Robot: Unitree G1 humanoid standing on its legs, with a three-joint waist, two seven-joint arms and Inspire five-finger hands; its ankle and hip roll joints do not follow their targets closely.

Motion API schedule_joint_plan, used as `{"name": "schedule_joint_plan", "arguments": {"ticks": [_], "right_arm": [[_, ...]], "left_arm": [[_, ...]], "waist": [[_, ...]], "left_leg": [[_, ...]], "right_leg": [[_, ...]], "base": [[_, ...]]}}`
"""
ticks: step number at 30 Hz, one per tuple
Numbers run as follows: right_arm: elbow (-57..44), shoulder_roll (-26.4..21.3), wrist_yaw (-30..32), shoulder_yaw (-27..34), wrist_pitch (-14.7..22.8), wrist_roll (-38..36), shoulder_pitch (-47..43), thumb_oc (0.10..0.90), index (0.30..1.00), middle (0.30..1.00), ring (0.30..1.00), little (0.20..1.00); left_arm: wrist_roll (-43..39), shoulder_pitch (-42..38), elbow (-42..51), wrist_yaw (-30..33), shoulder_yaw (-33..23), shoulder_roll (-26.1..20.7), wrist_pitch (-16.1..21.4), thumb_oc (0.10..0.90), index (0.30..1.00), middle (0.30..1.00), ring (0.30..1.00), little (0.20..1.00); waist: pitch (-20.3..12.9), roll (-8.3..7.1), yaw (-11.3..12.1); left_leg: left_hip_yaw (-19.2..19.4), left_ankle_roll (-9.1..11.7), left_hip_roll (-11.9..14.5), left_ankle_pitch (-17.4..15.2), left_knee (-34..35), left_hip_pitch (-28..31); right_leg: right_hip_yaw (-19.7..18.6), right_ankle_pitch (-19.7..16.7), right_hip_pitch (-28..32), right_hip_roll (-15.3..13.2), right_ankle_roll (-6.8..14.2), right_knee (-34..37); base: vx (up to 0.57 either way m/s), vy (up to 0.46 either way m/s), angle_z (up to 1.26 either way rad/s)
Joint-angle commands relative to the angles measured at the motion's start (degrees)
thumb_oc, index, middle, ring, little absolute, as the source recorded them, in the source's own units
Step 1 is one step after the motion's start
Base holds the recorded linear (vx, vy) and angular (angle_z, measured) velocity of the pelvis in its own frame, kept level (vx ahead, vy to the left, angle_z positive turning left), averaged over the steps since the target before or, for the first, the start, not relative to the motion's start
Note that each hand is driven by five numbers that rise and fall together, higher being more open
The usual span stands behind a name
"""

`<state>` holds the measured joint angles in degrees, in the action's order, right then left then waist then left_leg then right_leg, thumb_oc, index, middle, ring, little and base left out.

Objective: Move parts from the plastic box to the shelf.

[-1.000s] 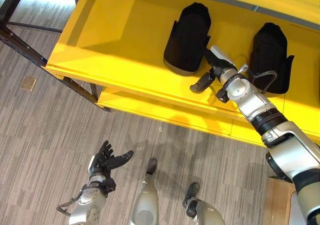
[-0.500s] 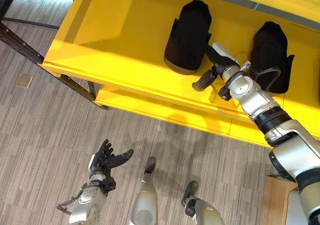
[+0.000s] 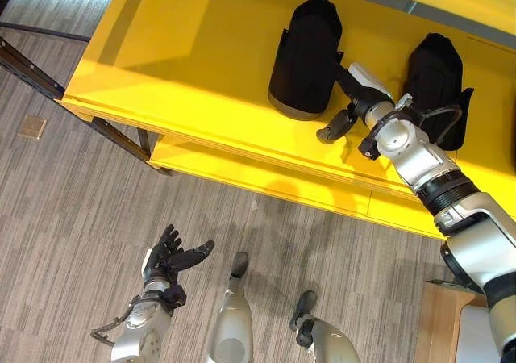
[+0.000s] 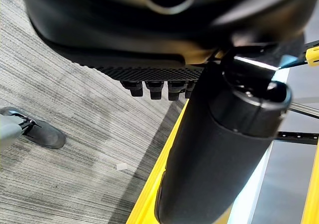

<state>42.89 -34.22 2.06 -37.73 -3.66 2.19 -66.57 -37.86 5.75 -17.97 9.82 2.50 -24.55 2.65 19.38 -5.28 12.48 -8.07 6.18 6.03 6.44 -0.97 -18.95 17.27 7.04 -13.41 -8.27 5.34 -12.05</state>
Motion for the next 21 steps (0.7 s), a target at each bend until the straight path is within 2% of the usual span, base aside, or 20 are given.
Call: {"name": "schedule_joint_plan", "arguments": {"ticks": [1, 9, 21], "right_arm": [[-3.27, -4.61, 3.72, -3.81, 2.09, 1.21, -12.57, 0.900, 1.000, 1.000, 1.000, 1.000], [-5.31, -4.25, 3.66, -3.98, 2.54, 0.10, -13.31, 0.900, 1.000, 1.000, 1.000, 1.000], [-8.23, -0.07, 3.96, -2.72, 3.59, -3.12, -13.95, 0.900, 1.000, 1.000, 1.000, 1.000]], "left_arm": [[-0.04, 1.10, 4.75, 0.98, -3.74, -5.75, 4.84, 0.900, 1.000, 1.000, 1.000, 1.000], [0.08, 0.60, 4.60, 1.04, -3.64, -6.14, 4.79, 0.900, 1.000, 1.000, 1.000, 1.000], [0.28, 0.39, 4.30, 0.21, -3.25, -7.15, 4.42, 0.900, 1.000, 1.000, 1.000, 1.000]], "waist": [[-0.28, -2.93, -1.05], [-0.88, -3.49, -0.96], [-3.68, -4.36, -0.25]], "left_leg": [[0.32, -1.01, 3.66, -2.89, -1.66, 0.27], [0.27, -0.93, 3.76, -2.98, -1.68, 0.64], [0.07, -0.80, 3.56, -3.51, -1.56, 2.11]], "right_leg": [[-2.51, -2.16, 6.57, -3.18, 2.12, 7.01], [-2.45, -2.17, 7.11, -3.23, 2.23, 7.00], [-1.88, -2.29, 9.35, -3.11, 2.36, 7.96]], "base": [[0.00, 0.000, 0.00], [0.00, 0.000, 0.00], [0.00, 0.000, 0.00]]}}
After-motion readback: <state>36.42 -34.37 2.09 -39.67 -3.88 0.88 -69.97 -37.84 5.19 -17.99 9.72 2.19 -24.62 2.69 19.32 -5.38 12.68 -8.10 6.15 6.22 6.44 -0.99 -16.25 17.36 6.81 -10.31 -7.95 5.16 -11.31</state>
